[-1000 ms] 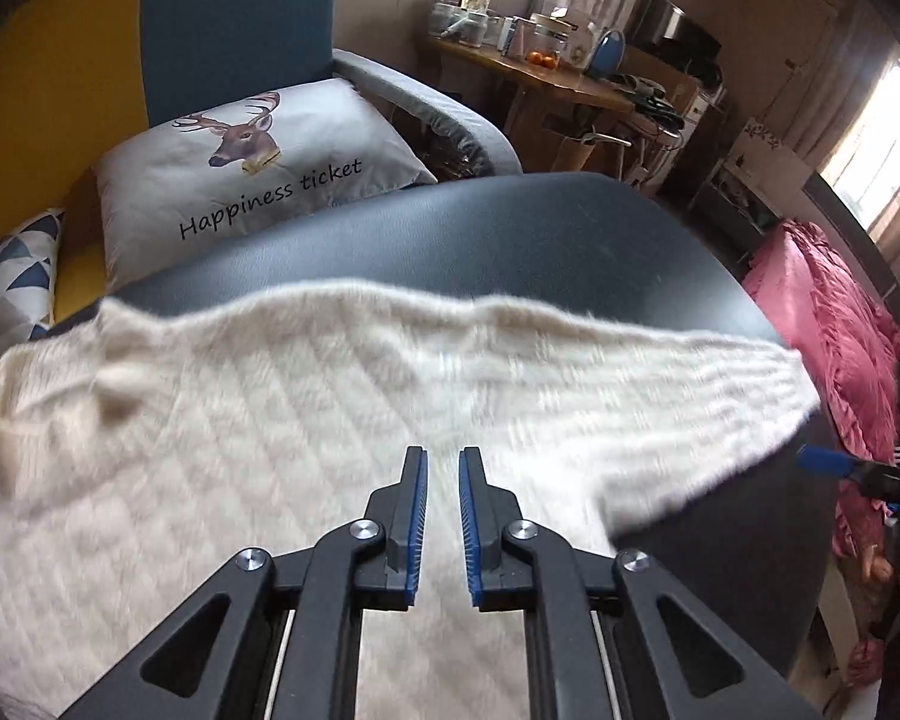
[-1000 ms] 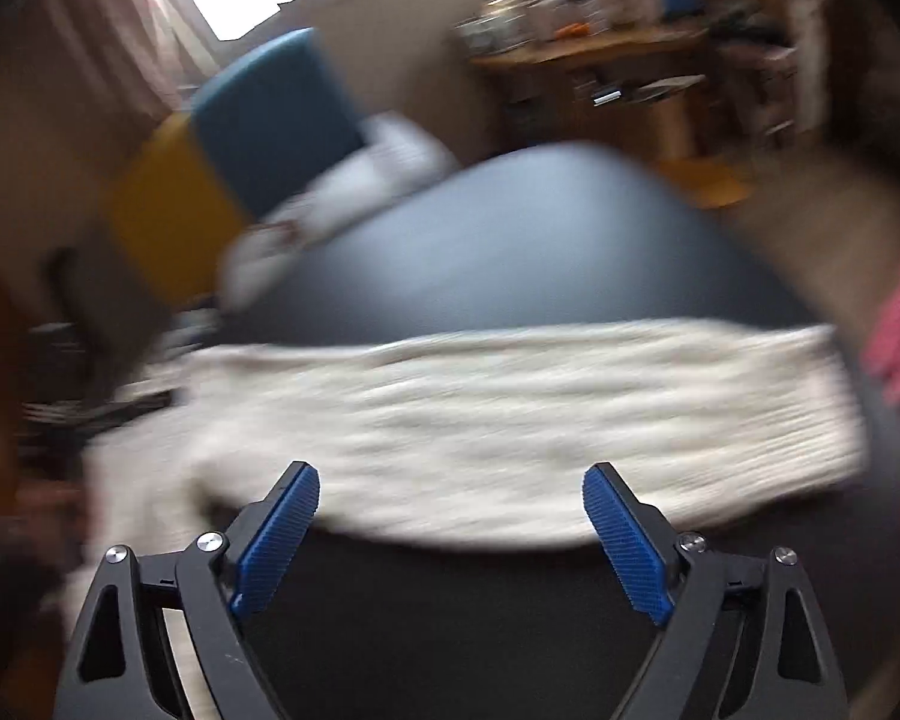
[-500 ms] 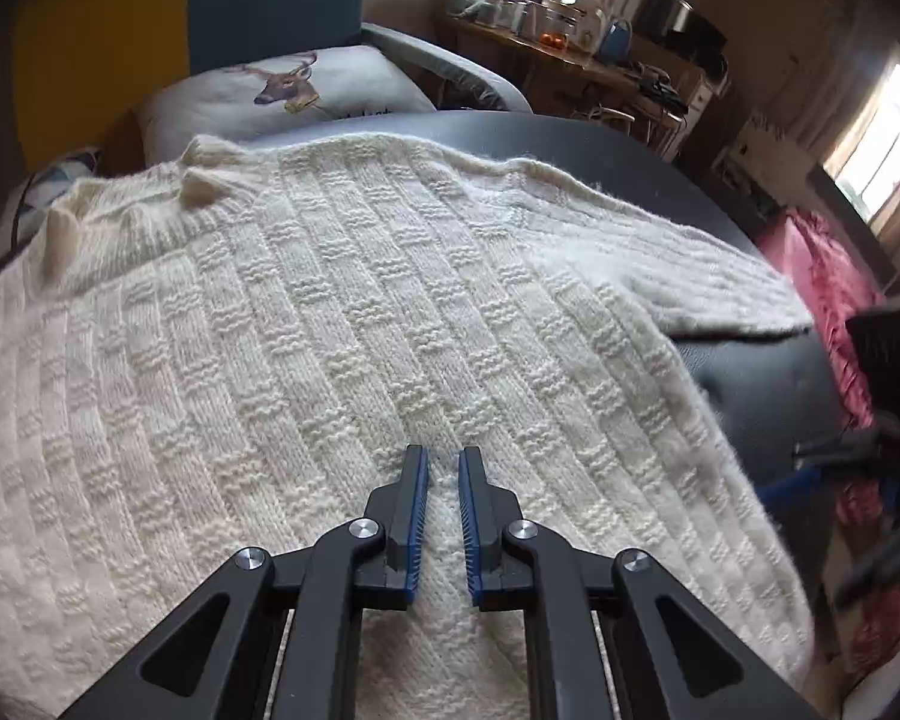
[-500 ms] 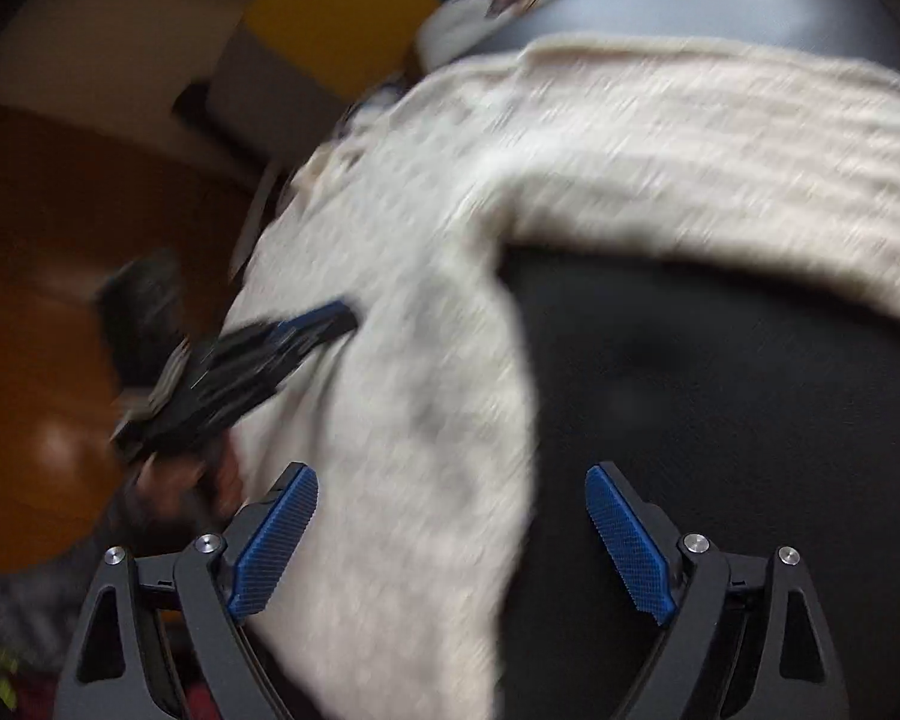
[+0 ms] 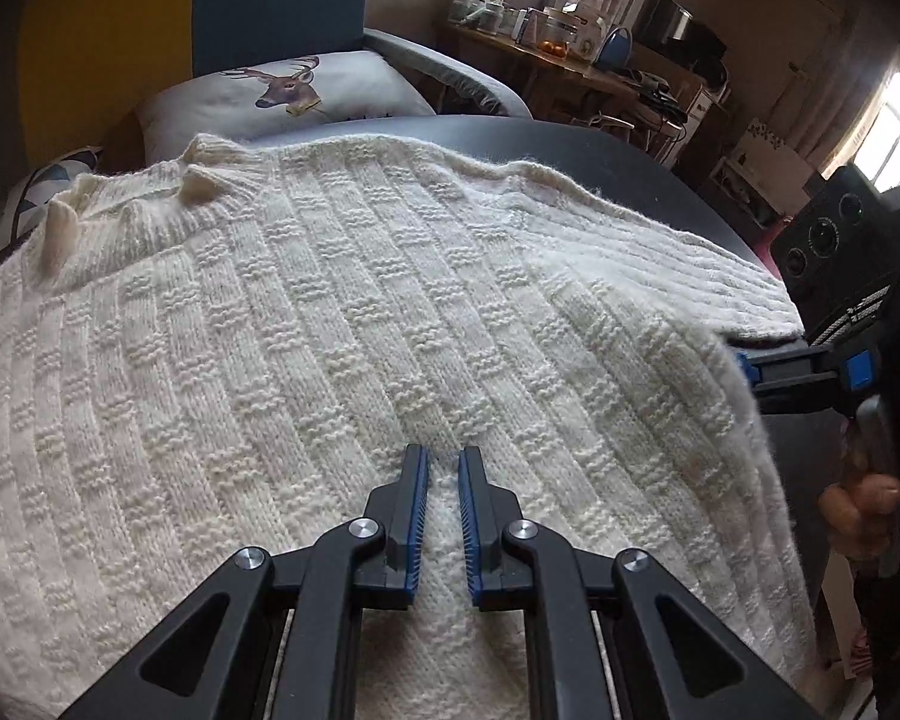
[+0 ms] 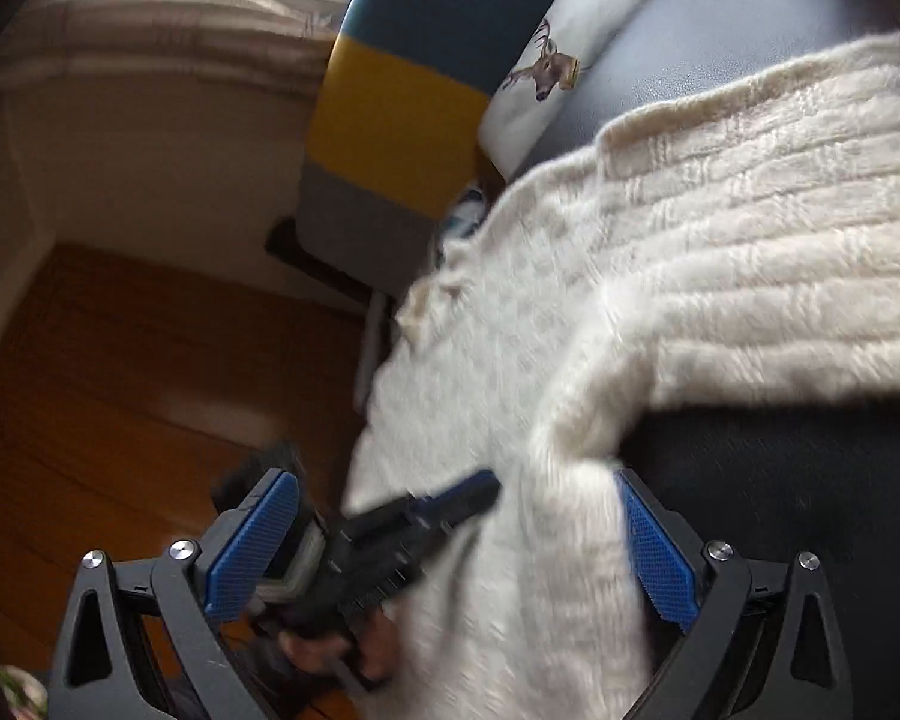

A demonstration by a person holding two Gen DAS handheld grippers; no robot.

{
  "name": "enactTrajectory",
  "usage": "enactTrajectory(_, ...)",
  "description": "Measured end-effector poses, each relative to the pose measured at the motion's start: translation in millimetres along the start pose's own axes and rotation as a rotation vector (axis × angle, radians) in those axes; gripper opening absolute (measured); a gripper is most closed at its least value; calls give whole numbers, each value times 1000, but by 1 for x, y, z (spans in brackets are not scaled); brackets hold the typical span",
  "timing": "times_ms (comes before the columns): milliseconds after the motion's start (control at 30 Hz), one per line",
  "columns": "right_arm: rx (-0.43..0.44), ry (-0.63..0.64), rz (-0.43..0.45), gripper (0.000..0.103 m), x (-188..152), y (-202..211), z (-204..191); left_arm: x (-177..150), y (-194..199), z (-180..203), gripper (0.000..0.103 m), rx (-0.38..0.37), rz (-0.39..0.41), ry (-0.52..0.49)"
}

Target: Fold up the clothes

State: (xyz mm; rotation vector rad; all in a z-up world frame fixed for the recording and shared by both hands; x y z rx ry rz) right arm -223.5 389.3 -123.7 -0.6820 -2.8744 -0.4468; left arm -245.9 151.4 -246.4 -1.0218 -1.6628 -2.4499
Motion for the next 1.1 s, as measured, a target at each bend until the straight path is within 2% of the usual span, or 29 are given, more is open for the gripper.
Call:
enactTrajectory(100,187,-29,1,103,-2,10,-22,6,-3,2,10,16,-21,-14)
enactTrajectory(133,213,-31,11,103,-3,16,-24,8,-3,3,10,21,-29,-18)
enactTrajectory(167,196,-25,23,103,-4,24,-22,11,-4,7,10,14,-31,-25)
enactTrajectory(233,48,11,46,103,-7,43,-12,18,-5,21,10,-15,-26,-42)
enactTrajectory(300,-155,77,72,103,-4,65,-3,25,-7,35,10,-44,-21,-58)
enactTrajectory(333,-285,129,87,103,0,77,1,28,-7,42,10,-58,-19,-67)
enactTrajectory(433,-576,270,89,103,26,107,10,39,-9,62,10,-101,-12,-91)
enactTrajectory(533,-838,335,42,103,49,119,37,49,-11,83,10,-144,-5,-116)
enactTrajectory(600,-1043,372,-21,103,63,125,63,39,-24,92,10,-139,-55,-162)
enactTrajectory(633,-1124,388,-52,102,69,130,77,32,-32,96,10,-133,-85,-189)
enactTrajectory(667,-1165,410,-65,102,71,133,84,25,-40,100,10,-127,-115,-215)
enactTrajectory(733,-1207,444,-65,103,77,139,93,20,-40,105,10,-112,-104,-265)
enactTrajectory(867,-1214,465,-8,103,92,156,99,16,-41,111,10,-96,-125,-331)
enactTrajectory(1000,-1219,479,7,103,99,166,102,11,-41,122,10,-98,-158,-449)
enactTrajectory(1033,-1221,482,8,103,100,168,102,10,-40,124,10,-121,-172,-467)
enactTrajectory(1100,-1229,485,11,103,102,173,103,13,-38,122,10,-197,-202,-434)
Point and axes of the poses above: each gripper's, at about its wrist camera, not at the fingertips, and y roughly against the way its jaws point, z to its right, x to its top, the point moved 8 cm from there along -y, roughly the way its jaws point
